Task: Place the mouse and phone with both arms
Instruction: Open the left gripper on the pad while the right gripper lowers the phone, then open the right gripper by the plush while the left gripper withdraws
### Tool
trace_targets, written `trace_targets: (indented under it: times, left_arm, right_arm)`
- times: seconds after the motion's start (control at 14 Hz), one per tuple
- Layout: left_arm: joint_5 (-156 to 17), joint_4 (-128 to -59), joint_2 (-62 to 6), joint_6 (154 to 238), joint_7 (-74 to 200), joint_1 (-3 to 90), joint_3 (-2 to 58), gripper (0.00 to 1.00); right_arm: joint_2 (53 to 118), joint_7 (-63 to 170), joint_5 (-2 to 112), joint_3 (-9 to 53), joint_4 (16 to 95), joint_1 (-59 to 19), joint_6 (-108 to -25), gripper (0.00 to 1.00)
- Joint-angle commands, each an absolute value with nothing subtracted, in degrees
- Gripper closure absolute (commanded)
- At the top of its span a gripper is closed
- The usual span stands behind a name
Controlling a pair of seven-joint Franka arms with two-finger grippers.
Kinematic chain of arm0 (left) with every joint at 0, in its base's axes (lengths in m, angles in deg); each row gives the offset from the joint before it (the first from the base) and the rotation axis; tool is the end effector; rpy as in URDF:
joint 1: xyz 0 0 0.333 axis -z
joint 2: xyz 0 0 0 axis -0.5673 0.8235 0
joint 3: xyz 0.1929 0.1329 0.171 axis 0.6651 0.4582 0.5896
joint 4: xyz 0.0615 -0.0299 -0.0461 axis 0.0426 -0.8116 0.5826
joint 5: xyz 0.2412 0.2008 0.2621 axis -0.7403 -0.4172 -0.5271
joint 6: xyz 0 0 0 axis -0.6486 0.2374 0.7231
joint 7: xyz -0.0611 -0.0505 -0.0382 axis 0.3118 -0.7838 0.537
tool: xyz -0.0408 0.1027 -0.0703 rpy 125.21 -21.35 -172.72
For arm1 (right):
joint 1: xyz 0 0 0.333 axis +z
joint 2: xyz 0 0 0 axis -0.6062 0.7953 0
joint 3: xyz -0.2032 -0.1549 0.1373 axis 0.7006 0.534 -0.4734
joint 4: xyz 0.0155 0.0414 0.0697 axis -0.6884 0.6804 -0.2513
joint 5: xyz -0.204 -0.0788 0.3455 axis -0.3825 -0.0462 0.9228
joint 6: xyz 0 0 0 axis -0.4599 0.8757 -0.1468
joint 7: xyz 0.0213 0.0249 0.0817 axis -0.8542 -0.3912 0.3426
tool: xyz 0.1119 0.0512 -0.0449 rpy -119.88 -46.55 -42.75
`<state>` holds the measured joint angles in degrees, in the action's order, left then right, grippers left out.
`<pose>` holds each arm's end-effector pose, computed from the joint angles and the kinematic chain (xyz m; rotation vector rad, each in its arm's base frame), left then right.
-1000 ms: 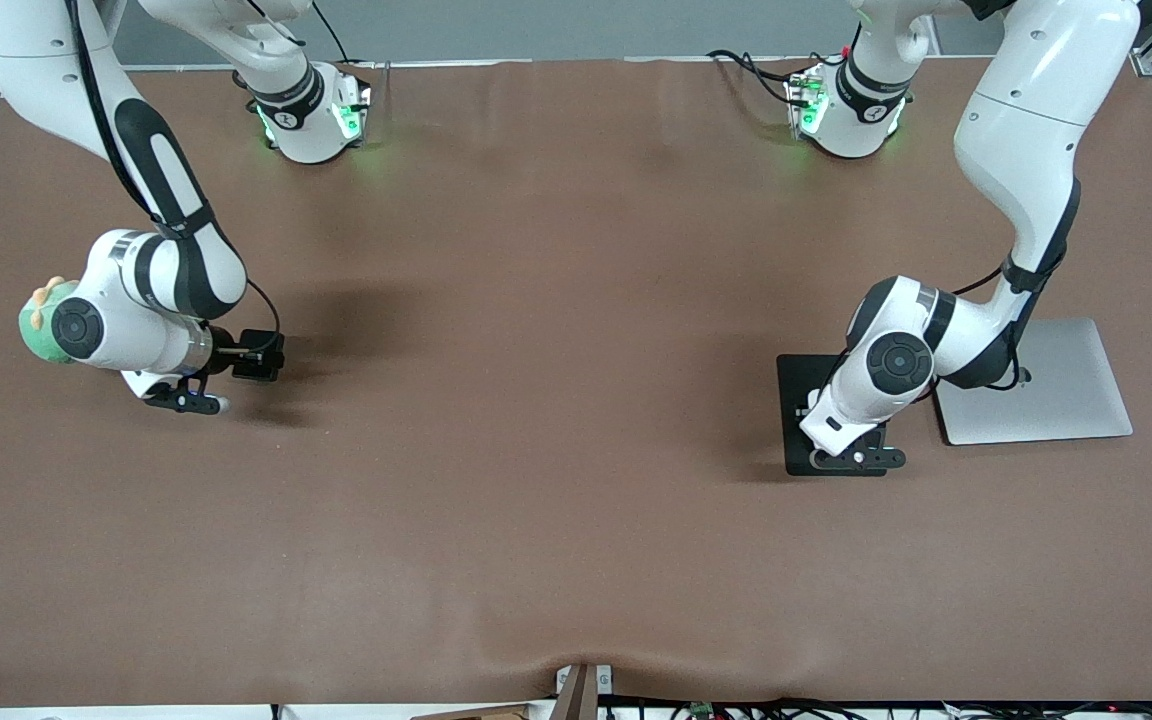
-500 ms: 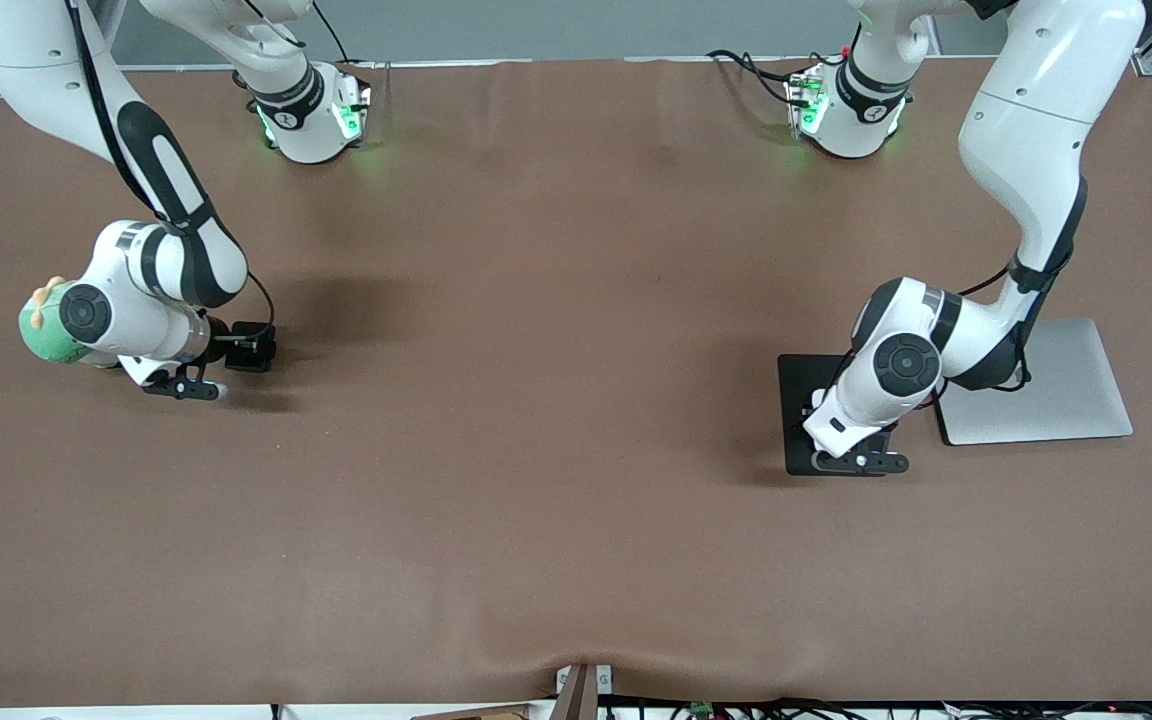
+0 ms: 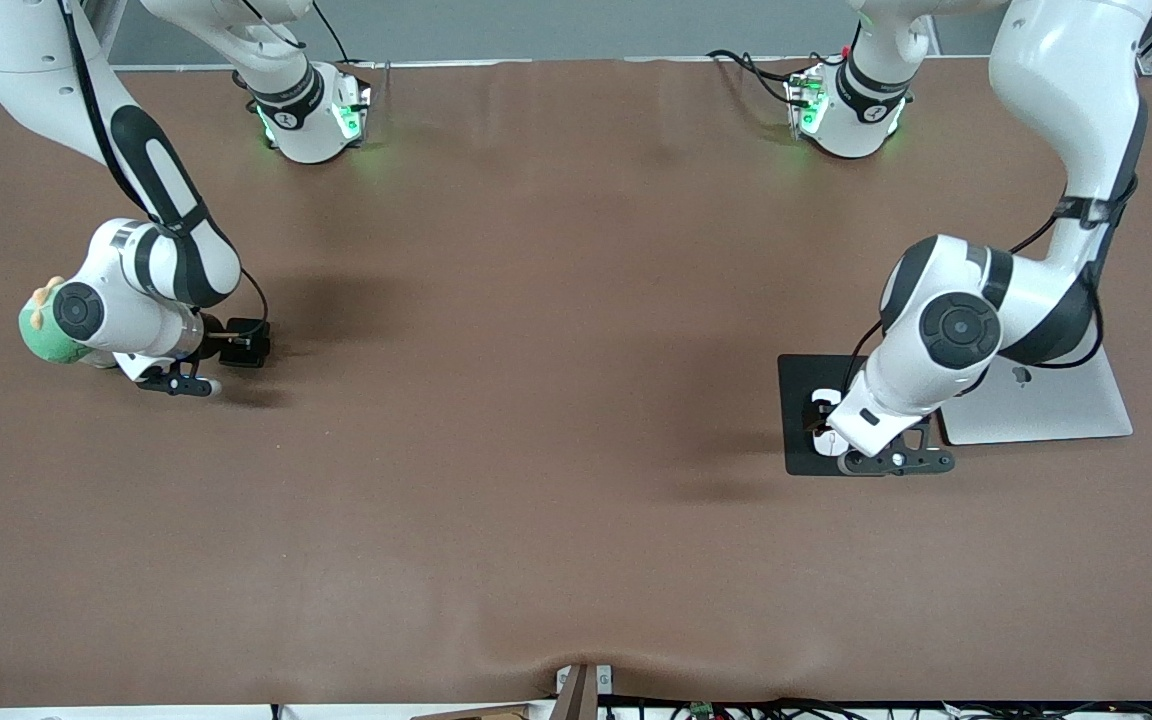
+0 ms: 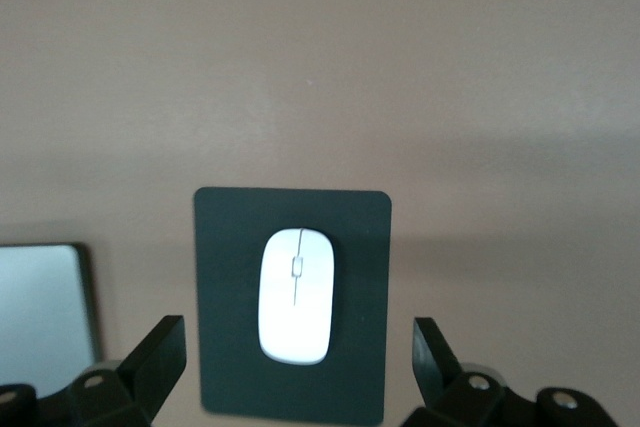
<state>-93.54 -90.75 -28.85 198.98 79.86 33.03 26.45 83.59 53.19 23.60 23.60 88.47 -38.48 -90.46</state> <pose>0.6429 -0.1757 0.3004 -3.0596 0.0211 -0.0382 0.4850 -0.0743 0.1028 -3.0787 0.2055 0.3787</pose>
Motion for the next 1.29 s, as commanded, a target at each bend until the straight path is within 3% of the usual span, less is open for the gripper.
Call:
trace_targets:
  times: [0.0,0.21,0.43,0.71,1.0,1.21]
  left_arm:
    - [-89.76,-84.21,-31.8,187.9,78.89,32.1,25.77,0.0]
    - [-87.9,-81.02,-35.04,181.29,78.8,32.1,25.77,0.0]
    - [-84.14,-81.19,-39.35,178.55,75.74,31.48,27.17,0.0]
    - [-77.1,-81.81,-47.35,171.36,65.64,39.55,42.44,0.0]
    - [-77.18,-81.81,-52.8,163.89,60.98,39.13,43.26,0.0]
    - [-77.88,-82.34,-54.75,160.8,58.24,39.22,43.09,0.0]
  right_arm:
    - [83.72,53.57,22.97,23.17,88.76,-40.65,-90.15,0.0]
    - [83.28,53.66,22.97,23.08,85.44,-41.01,-85.16,0.0]
    - [83.19,53.66,22.97,23.08,75.96,-40.66,-71.12,0.0]
    - [83.54,53.49,22.97,22.9,62.87,-39.52,-58.8,0.0]
    - [83.63,52.87,23.93,22.64,52.13,-37.84,-46.48,0.0]
    - [83.63,53.14,23.5,22.55,47.64,-35.57,-45.23,0.0]
